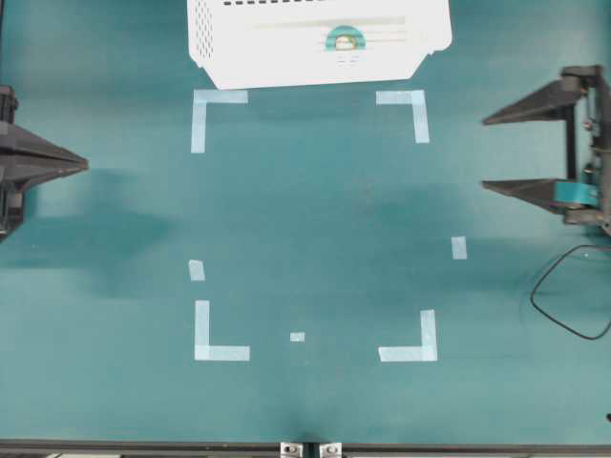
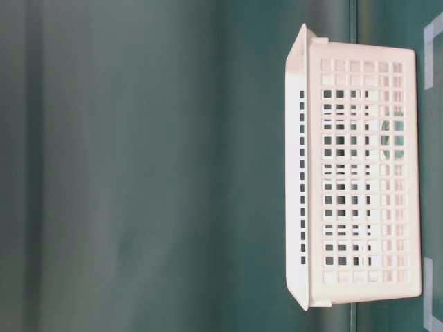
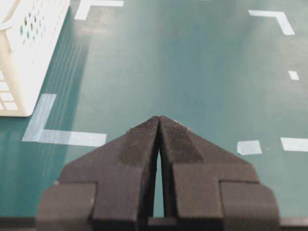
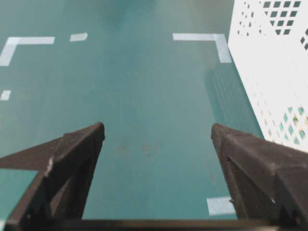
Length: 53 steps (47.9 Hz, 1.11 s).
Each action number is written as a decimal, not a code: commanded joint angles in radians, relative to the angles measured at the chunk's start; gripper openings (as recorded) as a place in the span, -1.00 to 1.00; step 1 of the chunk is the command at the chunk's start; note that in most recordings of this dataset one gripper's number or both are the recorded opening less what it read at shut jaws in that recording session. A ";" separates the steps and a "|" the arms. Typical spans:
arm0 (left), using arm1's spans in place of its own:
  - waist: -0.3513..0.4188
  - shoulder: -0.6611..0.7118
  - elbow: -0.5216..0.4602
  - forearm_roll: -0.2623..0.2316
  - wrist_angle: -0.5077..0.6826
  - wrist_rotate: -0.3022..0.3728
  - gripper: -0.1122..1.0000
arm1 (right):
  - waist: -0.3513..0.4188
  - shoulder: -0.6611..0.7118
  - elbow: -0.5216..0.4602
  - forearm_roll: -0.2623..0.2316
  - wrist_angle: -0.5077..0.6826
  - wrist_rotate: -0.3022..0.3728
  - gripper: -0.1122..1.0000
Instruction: Put the tape in the middle into the white basket.
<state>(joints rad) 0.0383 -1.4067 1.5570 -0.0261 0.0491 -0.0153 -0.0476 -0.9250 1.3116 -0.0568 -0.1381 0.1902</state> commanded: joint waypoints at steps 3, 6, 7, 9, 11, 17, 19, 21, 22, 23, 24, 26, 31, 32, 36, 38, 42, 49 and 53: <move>0.005 0.008 -0.012 0.002 -0.006 0.000 -0.99 | 0.002 -0.107 0.034 -0.002 0.046 0.005 0.88; 0.005 0.008 -0.012 0.002 -0.006 0.000 -0.99 | 0.002 -0.147 0.048 -0.002 0.080 0.008 0.88; 0.005 0.008 -0.012 0.002 -0.006 0.000 -0.99 | 0.002 -0.158 0.052 -0.002 0.091 0.008 0.88; 0.005 0.008 -0.012 0.002 -0.006 0.000 -0.99 | 0.002 -0.175 0.060 -0.002 0.110 0.009 0.88; 0.005 0.008 -0.012 0.002 -0.006 0.000 -0.99 | 0.002 -0.190 0.066 -0.002 0.127 0.009 0.88; 0.005 0.008 -0.014 0.002 -0.008 -0.002 -0.99 | 0.002 -0.209 0.077 -0.002 0.153 0.008 0.88; 0.005 0.008 -0.012 0.002 -0.006 -0.002 -0.99 | 0.003 -0.207 0.080 -0.002 0.161 0.009 0.88; 0.005 0.008 -0.012 0.002 -0.006 -0.002 -0.99 | 0.003 -0.207 0.083 -0.002 0.161 0.009 0.88; 0.005 0.008 -0.012 0.002 -0.006 -0.002 -0.99 | 0.003 -0.207 0.084 -0.002 0.163 0.009 0.88; 0.005 0.008 -0.012 0.002 -0.008 -0.002 -0.99 | 0.005 -0.206 0.086 -0.002 0.163 0.008 0.88; 0.005 0.008 -0.014 0.002 -0.006 -0.002 -0.99 | 0.005 -0.206 0.089 -0.002 0.161 0.008 0.88; 0.005 0.008 -0.012 0.002 -0.006 -0.002 -0.99 | 0.008 -0.204 0.095 -0.002 0.163 0.008 0.88; 0.005 0.008 -0.012 0.002 -0.006 -0.002 -0.99 | 0.020 -0.206 0.107 -0.002 0.161 0.008 0.88; 0.005 0.008 -0.012 0.002 -0.006 -0.002 -0.99 | 0.023 -0.207 0.109 -0.002 0.161 0.006 0.88; 0.005 0.008 -0.012 0.002 -0.008 -0.002 -0.99 | 0.034 -0.207 0.123 -0.002 0.163 0.005 0.88; 0.005 0.008 -0.014 0.002 -0.006 -0.002 -0.99 | 0.037 -0.207 0.129 -0.002 0.164 0.003 0.88; 0.005 0.008 -0.012 0.002 -0.006 -0.002 -0.99 | 0.040 -0.207 0.132 -0.002 0.164 0.002 0.88; 0.005 0.008 -0.012 0.002 -0.006 -0.002 -0.99 | 0.040 -0.207 0.133 -0.018 0.178 -0.005 0.88; 0.005 0.008 -0.012 0.000 -0.006 -0.002 -0.99 | 0.040 -0.207 0.135 -0.064 0.196 0.000 0.88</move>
<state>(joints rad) 0.0383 -1.4067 1.5555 -0.0261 0.0491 -0.0153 -0.0107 -1.1382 1.4557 -0.0905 0.0522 0.1871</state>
